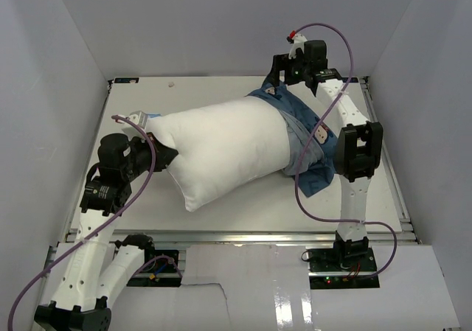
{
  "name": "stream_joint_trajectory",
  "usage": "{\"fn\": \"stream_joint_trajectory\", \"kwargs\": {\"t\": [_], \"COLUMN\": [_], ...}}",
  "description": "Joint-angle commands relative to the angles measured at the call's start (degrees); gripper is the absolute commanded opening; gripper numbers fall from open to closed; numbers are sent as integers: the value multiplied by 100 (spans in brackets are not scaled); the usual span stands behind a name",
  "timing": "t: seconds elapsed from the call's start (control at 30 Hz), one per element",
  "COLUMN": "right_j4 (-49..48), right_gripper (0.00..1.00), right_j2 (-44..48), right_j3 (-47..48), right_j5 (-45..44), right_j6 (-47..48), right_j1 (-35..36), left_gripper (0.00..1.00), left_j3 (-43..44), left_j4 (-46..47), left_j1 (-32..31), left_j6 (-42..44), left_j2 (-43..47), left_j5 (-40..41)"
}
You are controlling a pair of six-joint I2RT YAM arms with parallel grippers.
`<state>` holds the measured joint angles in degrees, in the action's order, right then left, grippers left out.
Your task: Remove the pillowcase from the pillow
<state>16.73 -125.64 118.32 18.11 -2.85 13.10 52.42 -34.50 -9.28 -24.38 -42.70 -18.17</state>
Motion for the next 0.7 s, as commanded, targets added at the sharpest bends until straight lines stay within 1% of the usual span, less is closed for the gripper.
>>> {"fn": "stream_joint_trajectory", "kwargs": {"t": [0.0,0.17,0.23,0.27,0.3,0.37,0.43,0.53,0.6,0.63,0.67], "right_j4": [32,181,645,821,962,1156,1139,1227,1192,1140,1087], "right_gripper": [89,91,91,91,91,91,91,91,84,76,55], "right_j2": [628,857,744,691,656,673,734,595,498,410,374], "right_j3": [-19,-300,-170,40,77,-80,-274,-292,-249,-248,-240], "right_j5": [579,1124,1081,1029,924,318,-234,-484,-397,-204,-150], "right_j6": [-49,82,223,259,415,741,978,1111,1120,1094,1016], "right_j1": [61,78,96,148,192,376,500,658,702,702,702], "left_gripper": [0,0,0,0,0,0,0,0,0,0,0], "left_j3": [58,-22,-39,-57,-66,-57,-48,-57,-66,-57,-48], "left_j4": [356,427,444,470,479,497,523,620,673,681,690], "left_j1": [-4,-4,-4,-4,-4,-4,-4,-4,-4,-4,-4], "left_j6": [74,65,56,48,30,13,-5,-93,-163,-172,-164], "left_j2": [69,60,69,77,86,86,69,60,77,69,51], "left_j5": [51,16,7,7,16,33,33,-89,-134,-99,-55]}}
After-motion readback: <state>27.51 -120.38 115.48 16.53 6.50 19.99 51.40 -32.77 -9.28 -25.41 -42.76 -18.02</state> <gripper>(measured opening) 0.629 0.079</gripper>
